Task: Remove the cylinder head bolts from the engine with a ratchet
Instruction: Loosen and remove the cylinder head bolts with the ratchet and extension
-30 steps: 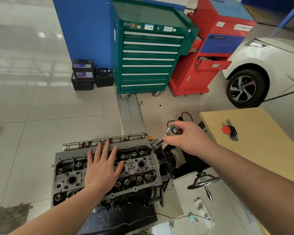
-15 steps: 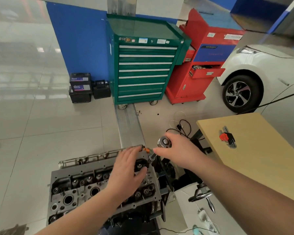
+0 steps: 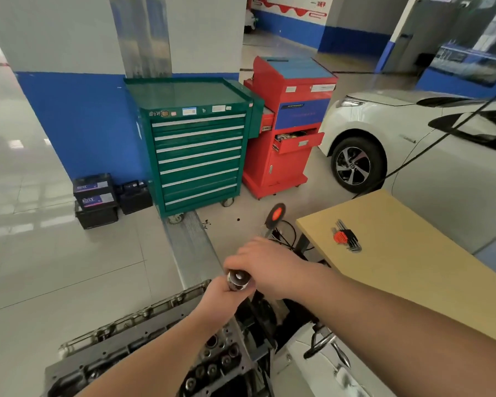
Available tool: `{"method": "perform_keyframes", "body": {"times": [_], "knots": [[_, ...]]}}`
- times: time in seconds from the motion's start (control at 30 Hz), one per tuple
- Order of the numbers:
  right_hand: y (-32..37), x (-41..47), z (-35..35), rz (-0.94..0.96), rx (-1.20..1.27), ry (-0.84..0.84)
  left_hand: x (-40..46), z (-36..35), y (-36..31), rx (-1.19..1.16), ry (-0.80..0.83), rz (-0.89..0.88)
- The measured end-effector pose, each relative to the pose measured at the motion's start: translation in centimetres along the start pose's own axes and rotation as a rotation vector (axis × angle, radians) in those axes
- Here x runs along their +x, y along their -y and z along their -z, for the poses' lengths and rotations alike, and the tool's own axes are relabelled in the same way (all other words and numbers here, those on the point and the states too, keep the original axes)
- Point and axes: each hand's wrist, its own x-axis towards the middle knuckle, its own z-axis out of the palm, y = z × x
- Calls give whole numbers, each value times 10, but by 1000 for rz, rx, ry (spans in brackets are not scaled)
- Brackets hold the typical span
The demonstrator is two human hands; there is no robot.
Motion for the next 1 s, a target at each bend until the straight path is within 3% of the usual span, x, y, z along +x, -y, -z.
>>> {"method": "perform_keyframes", "body": {"times": [0.17, 0.27, 0.33, 0.53, 0.6, 0.7, 0.8, 0.9, 1.0], "knots": [[6, 3, -15, -192, -48, 23, 0, 8, 0, -32, -5, 54], [9, -6, -28, -332, 199, 84, -6, 1, 2, -57, -104, 52], [16, -6, -28, -301, 242, 146, -12, -2, 7, -128, -116, 37], [7, 10, -1, 29, -201, 51, -11, 3, -1, -66, 48, 55], [6, 15, -1, -14, -210, 60, -12, 2, -3, -103, 0, 81], [10, 10, -8, -207, -20, 135, -16, -4, 0, -142, -216, 77], [13, 2, -12, -293, 297, 299, -27, -15, 0, -197, -241, 38], [19, 1, -8, -234, 60, 367, -30, -16, 0, -184, -213, -20], [12, 5, -4, -81, -172, 147, -25, -14, -6, -107, -150, -7]]}}
